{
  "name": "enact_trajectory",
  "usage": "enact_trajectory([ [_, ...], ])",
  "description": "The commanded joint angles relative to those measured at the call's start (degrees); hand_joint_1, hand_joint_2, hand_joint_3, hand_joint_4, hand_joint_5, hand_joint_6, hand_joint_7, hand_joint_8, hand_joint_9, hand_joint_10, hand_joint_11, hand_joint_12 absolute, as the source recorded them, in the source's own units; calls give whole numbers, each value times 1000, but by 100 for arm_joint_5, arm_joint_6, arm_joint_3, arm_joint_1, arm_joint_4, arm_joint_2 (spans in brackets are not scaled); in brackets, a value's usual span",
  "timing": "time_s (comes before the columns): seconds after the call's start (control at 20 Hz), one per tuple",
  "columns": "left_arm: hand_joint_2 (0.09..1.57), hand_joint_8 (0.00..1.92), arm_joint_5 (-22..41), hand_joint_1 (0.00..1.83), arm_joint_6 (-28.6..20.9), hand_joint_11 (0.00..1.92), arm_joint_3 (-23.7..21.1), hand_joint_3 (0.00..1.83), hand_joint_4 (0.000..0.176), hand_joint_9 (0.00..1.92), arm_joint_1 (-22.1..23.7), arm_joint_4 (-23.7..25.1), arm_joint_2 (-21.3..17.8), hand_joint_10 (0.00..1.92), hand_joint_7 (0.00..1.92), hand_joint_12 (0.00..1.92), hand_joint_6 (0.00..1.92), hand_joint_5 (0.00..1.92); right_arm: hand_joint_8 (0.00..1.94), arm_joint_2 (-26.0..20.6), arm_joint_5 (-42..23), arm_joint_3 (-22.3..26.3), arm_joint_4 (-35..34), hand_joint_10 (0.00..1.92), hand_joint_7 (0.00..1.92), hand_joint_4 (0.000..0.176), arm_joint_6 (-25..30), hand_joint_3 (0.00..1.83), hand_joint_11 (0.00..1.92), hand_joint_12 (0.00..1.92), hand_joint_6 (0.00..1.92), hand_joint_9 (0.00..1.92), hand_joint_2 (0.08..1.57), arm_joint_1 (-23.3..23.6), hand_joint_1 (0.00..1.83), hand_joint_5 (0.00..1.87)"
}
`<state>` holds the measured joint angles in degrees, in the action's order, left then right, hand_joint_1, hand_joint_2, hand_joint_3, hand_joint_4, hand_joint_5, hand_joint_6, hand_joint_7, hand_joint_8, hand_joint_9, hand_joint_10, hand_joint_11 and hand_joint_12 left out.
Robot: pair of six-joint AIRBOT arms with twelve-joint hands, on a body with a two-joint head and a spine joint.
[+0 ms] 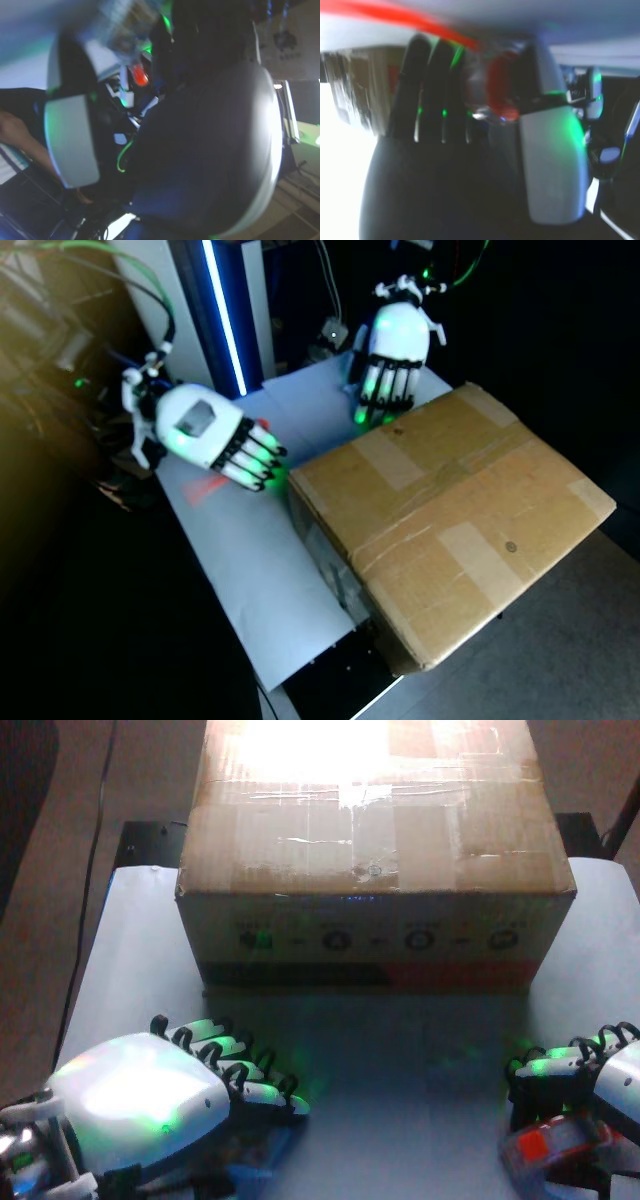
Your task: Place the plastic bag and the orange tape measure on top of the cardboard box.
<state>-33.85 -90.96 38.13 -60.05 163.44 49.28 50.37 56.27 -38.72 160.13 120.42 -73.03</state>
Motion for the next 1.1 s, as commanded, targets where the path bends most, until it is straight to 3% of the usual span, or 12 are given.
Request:
enact_trajectory([
  [0.0, 1252, 1371, 112, 1162, 68, 557, 49, 2, 0, 565, -31, -46, 86, 1328, 641, 1614, 1151, 795, 1333, 67, -164, 0, 1, 1375, 699, 0, 14, 2, 658, 1713, 1082, 799, 1196, -16, 1455, 768],
  [0.1, 1275, 1616, 99, 1324, 68, 569, 105, 0, 0, 699, -31, -69, 155, 1681, 562, 1636, 1146, 712, 1513, 66, -163, 4, 8, 1551, 673, 0, 15, 1, 942, 1626, 848, 799, 1210, -5, 1355, 847],
  [0.3, 1236, 1422, 59, 1337, 67, 514, 205, 1, 0, 739, -30, -94, 242, 1495, 673, 1507, 1316, 723, 1611, 64, -148, 13, 47, 1666, 597, 0, 15, 1, 988, 1699, 889, 727, 1250, 26, 1341, 783],
  [0.35, 1213, 1359, 37, 1347, 67, 546, 219, 0, 0, 801, -29, -98, 246, 1402, 714, 1468, 1290, 746, 1626, 61, -126, 20, 66, 1622, 747, 0, 15, 0, 1055, 1724, 817, 1012, 1207, 29, 1237, 904],
  [0.5, 1196, 1311, -105, 1352, 67, 620, 225, 0, 0, 823, 8, -101, 236, 1397, 744, 1469, 1232, 777, 1634, 1, 14, 69, 155, 1600, 739, 0, 15, 0, 1027, 1715, 819, 987, 1210, 61, 1234, 902],
  [0.55, 1202, 1320, -173, 1350, 67, 609, 216, 0, 0, 799, 54, -73, 216, 1415, 746, 1453, 1243, 769, 1593, -49, 64, 111, 201, 1625, 626, 0, 15, 2, 996, 1650, 858, 755, 1238, 94, 1341, 799],
  [0.65, 1199, 1379, -301, 1375, 67, 543, 197, 3, 0, 788, 157, 29, 156, 1371, 742, 1599, 1200, 783, 1592, -174, 200, 188, 288, 1616, 626, 0, 15, 0, 990, 1648, 901, 755, 1240, 132, 1346, 777],
  [0.8, 1210, 1363, -444, 1346, 67, 533, 149, 1, 0, 746, 408, 225, 50, 1422, 734, 1513, 1269, 778, 1699, -363, 337, 299, 466, 1709, 682, 0, 16, 0, 976, 1769, 958, 876, 1251, 258, 1236, 806],
  [0.85, 1207, 1351, -492, 1347, 66, 534, 121, 0, 0, 744, 480, 314, 6, 1404, 746, 1498, 1267, 788, 1644, -416, 390, 335, 527, 1671, 631, 0, 16, 1, 946, 1731, 951, 752, 1253, 297, 1314, 769],
  [0.9, 1197, 1310, -537, 1470, 66, 599, 90, 2, 0, 760, 584, 414, -44, 1284, 743, 1776, 1226, 783, 1642, -484, 455, 380, 586, 1670, 606, 0, 16, 0, 933, 1716, 955, 707, 1259, 343, 1336, 747],
  [1.0, 1203, 1325, -610, 1473, 65, 634, 30, 1, 0, 755, 807, 601, -146, 1321, 698, 1784, 1240, 766, 1595, -626, 564, 459, 701, 1654, 631, 0, 17, 0, 961, 1669, 900, 725, 1246, 438, 1343, 772],
  [1.05, 1210, 1344, -638, 1369, 65, 567, 9, 1, 0, 754, 886, 670, -178, 1407, 709, 1593, 1267, 782, 1569, -667, 606, 475, 738, 1641, 640, 0, 18, 0, 981, 1644, 857, 740, 1237, 473, 1346, 799],
])
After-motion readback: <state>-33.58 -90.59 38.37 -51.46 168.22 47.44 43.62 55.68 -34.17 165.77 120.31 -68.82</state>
